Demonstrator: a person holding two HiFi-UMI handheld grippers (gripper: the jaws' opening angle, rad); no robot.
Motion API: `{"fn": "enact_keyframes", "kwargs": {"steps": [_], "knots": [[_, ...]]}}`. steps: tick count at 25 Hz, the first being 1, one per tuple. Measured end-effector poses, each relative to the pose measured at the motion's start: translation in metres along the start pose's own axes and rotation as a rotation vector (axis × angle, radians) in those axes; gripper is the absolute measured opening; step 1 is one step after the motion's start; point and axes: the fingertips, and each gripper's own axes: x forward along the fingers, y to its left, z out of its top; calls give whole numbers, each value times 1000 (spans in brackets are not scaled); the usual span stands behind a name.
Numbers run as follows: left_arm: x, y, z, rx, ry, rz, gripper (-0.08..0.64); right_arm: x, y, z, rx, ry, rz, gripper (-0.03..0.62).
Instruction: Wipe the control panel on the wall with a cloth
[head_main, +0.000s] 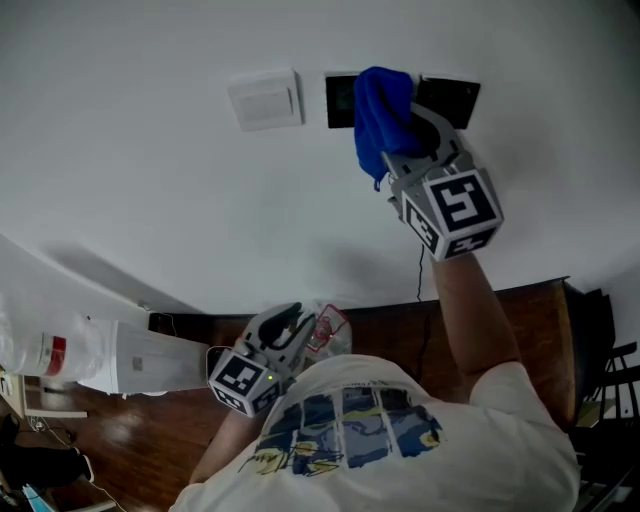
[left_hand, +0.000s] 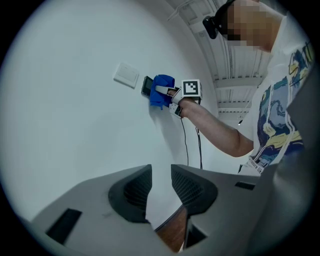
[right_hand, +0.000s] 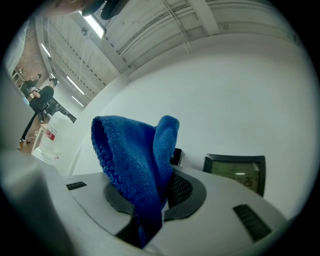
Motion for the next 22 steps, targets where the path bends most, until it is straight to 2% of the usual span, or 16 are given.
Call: {"fn": "enact_keyframes", "kwargs": {"steps": [5, 9, 13, 22], "knots": [[14, -8, 8, -2, -6, -11, 97, -13, -20, -5, 2, 7, -25, 95], [21, -13, 8, 19, -5, -9, 97, -12, -22, -8, 0, 7, -2, 95], [25, -18, 7, 6, 2, 6, 97, -16, -23, -5, -2, 1, 20, 95], [40, -36, 11, 7, 9, -1, 97, -44, -61, -3, -18, 4, -23, 95]]}}
